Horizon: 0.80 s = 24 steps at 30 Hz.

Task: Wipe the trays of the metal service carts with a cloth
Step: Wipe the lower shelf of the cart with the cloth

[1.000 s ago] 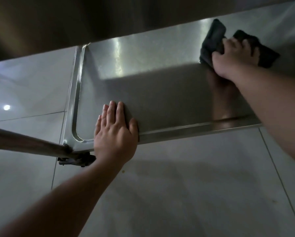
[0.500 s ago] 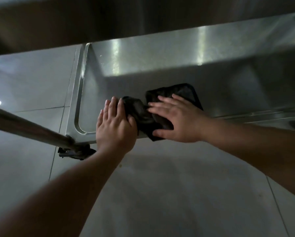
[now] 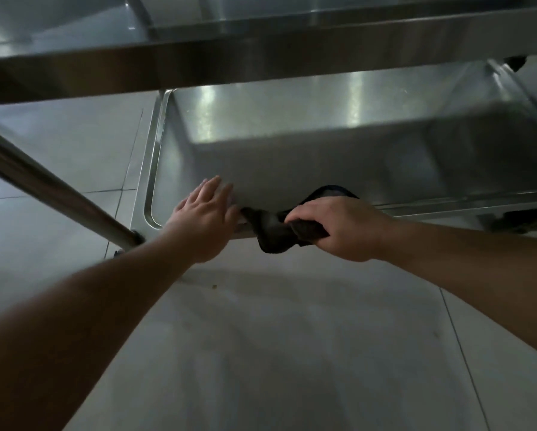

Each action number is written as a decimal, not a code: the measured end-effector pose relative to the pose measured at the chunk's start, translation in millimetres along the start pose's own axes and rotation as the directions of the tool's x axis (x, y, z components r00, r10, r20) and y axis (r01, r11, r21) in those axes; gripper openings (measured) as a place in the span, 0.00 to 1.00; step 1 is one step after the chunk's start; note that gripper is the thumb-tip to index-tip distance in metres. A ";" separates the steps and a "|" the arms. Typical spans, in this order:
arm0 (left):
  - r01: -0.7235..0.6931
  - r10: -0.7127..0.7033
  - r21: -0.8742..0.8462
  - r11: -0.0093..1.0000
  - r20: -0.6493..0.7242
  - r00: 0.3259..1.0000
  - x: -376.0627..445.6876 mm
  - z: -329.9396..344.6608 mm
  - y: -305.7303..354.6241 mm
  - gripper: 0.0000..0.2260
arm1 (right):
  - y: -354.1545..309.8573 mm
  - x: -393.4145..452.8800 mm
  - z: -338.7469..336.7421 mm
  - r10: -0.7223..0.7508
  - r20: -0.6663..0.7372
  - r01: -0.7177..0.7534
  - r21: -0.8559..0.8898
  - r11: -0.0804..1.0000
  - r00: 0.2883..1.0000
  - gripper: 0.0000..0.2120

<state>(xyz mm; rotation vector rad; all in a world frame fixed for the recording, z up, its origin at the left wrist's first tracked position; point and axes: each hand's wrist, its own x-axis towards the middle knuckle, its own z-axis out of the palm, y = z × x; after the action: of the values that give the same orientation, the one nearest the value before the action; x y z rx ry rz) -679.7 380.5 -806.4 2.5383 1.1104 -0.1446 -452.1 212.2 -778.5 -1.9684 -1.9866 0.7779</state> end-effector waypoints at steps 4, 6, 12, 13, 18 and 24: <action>-0.066 0.066 0.112 0.992 0.003 0.998 -45.1 2.1 10.5 0.30 | 2.6 -35.2 -6.0 -0.005 0.124 0.016 -0.084 0.996 0.992 0.10; -0.061 0.055 0.141 0.988 0.045 0.997 -67.2 -0.5 21.5 0.30 | -2.7 -59.3 -0.3 0.104 0.169 -0.096 -0.055 0.994 0.980 0.11; 0.070 -0.110 0.143 0.987 0.293 0.950 -153.3 -20.6 63.7 0.30 | -48.9 -135.2 12.0 0.318 0.356 -0.274 -0.170 0.947 0.879 0.13; 0.084 -0.128 0.140 0.987 0.337 0.933 -170.7 -28.7 71.1 0.30 | -62.6 -148.5 10.2 0.356 0.365 -0.325 -0.145 0.934 0.860 0.13; 0.137 -0.191 0.144 0.980 0.485 0.854 -252.9 -101.6 120.5 0.29 | -152.2 -222.8 -28.4 0.501 0.387 -0.541 -0.007 0.841 0.774 0.11; 0.120 -0.195 0.174 0.977 0.526 0.828 -308.8 -244.1 191.3 0.28 | -245.7 -280.4 -149.5 0.534 0.445 -0.574 -0.054 0.817 0.719 0.09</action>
<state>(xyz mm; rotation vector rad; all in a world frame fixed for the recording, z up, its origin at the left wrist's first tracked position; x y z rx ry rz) -764.8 138.4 -451.9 2.2761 1.0915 -0.9497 -565.3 -20.2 -471.1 -2.5446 -1.4815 1.5516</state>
